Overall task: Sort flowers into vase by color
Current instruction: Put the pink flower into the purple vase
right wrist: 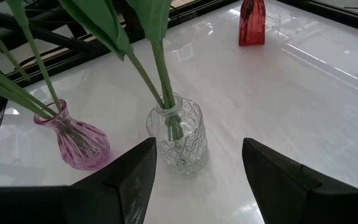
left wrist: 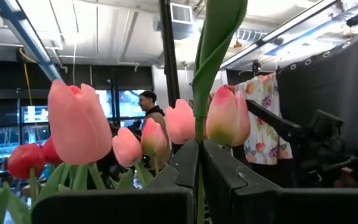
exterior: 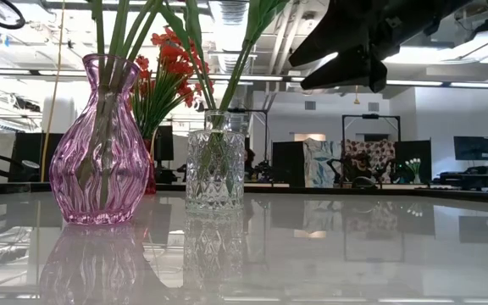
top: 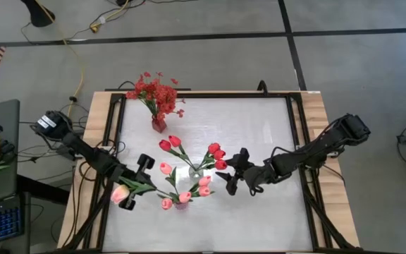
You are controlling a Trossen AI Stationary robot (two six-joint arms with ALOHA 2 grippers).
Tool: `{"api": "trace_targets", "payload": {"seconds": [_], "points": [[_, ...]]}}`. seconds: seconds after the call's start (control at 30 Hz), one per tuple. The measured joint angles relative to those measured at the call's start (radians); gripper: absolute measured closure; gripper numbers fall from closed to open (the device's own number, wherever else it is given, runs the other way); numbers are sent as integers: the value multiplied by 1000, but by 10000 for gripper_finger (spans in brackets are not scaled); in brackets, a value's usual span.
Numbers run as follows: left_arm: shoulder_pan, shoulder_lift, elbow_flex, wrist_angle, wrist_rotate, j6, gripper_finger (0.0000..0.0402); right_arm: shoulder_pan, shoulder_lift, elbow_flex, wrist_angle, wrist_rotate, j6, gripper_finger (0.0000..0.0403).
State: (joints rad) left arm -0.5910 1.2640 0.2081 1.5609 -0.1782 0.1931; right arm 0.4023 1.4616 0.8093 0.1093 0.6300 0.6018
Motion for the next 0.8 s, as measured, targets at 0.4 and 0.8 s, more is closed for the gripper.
{"api": "trace_targets", "payload": {"seconds": [0.4, 0.8], "points": [[3, 0, 0, -61, 17, -17, 401, 4, 0, 0, 0, 0, 0, 138], [3, 25, 0, -72, 41, 5, 401, 3, 0, 0, 5, 0, 4, 138]]}}
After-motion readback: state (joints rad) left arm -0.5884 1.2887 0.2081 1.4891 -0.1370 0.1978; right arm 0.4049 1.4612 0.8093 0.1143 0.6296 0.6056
